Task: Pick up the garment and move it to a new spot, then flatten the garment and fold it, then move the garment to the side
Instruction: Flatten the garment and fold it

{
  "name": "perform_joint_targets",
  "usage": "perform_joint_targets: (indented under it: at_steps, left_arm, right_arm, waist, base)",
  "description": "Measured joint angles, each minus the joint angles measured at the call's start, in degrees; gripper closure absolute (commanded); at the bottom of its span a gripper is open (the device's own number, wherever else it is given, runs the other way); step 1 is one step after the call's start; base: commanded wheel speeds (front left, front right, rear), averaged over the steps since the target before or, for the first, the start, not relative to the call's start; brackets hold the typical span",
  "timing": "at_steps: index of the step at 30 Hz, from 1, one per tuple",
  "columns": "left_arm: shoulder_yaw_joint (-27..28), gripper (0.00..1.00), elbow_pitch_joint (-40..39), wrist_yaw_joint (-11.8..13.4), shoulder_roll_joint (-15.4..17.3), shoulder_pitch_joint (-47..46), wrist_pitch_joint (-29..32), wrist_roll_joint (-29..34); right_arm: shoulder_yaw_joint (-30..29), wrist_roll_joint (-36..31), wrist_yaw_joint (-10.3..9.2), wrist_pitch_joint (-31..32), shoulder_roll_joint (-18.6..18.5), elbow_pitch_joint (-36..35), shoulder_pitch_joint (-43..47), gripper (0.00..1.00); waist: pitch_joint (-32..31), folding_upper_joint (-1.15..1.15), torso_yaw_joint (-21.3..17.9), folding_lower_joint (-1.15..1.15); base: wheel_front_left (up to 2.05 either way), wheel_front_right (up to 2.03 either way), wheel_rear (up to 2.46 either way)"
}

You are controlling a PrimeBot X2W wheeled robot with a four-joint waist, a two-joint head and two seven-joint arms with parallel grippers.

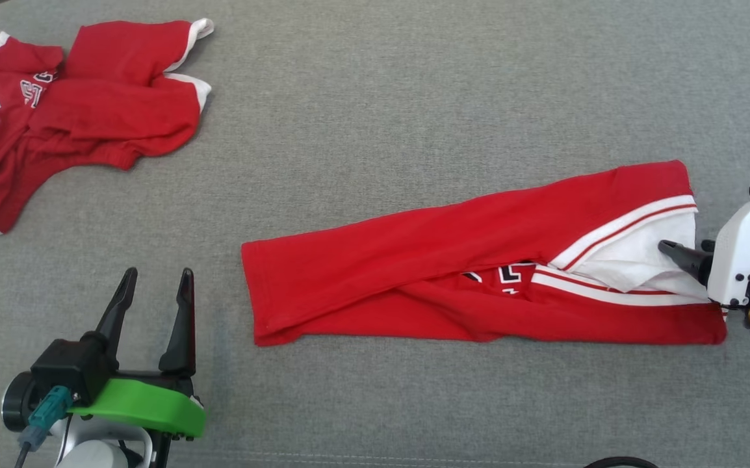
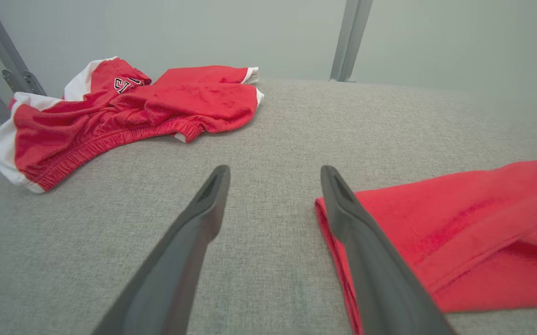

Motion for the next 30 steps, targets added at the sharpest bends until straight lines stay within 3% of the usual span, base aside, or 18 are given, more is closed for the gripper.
perform_joint_targets:
  at_steps: [10, 11, 12, 13, 20, 30]
  left_arm:
    - [4.49, 0.0, 3.74, -5.88, -4.64, 3.14, 0.0, 4.33]
    - [4.6, 0.0, 4.14, -6.49, -5.11, 3.17, 0.0, 4.59]
    - [4.76, 0.0, 4.49, -6.95, -5.55, 3.17, 0.0, 4.8]
    - [4.88, 0.0, 4.95, -7.4, -5.87, 3.17, 0.0, 5.15]
    - [6.24, 0.0, 7.97, -10.0, -7.56, 3.16, 0.0, 6.22]
    - [7.27, 0.0, 9.77, -12.74, -8.65, 3.78, -0.01, 6.46]
  right_arm:
    - [-1.89, 3.08, -0.03, 3.61, 3.03, 5.24, 0.02, 0.0]
    - [-1.83, 3.46, -0.04, 3.87, 3.43, 5.26, 0.05, 0.18]
    - [-1.8, 3.53, -0.04, 3.94, 3.66, 5.32, 0.07, 0.67]
    - [-1.8, 3.6, -0.04, 3.94, 3.74, 5.36, 0.09, 1.0]
    - [-3.49, 5.41, 0.07, 2.66, 3.93, 6.84, 0.27, 1.0]
    - [-14.17, 3.21, 0.04, 2.56, -3.14, 10.49, 0.01, 1.0]
  waist:
    - [-0.28, 0.0, 3.53, 0.0]
    - [-0.39, 0.0, 3.61, 0.0]
    - [-0.46, 0.0, 3.66, 0.0]
    - [-0.5, 0.0, 3.65, 0.0]
    - [-1.04, 0.0, 2.89, 0.0]
    - [-2.24, 0.0, 1.17, 0.0]
  base:
    - [0.0, 0.0, 0.0]
    - [0.0, 0.0, 0.0]
    - [0.0, 0.0, 0.0]
    - [0.0, 0.0, 0.0]
    - [0.0, 0.0, 0.0]
    - [0.0, 0.0, 0.0]
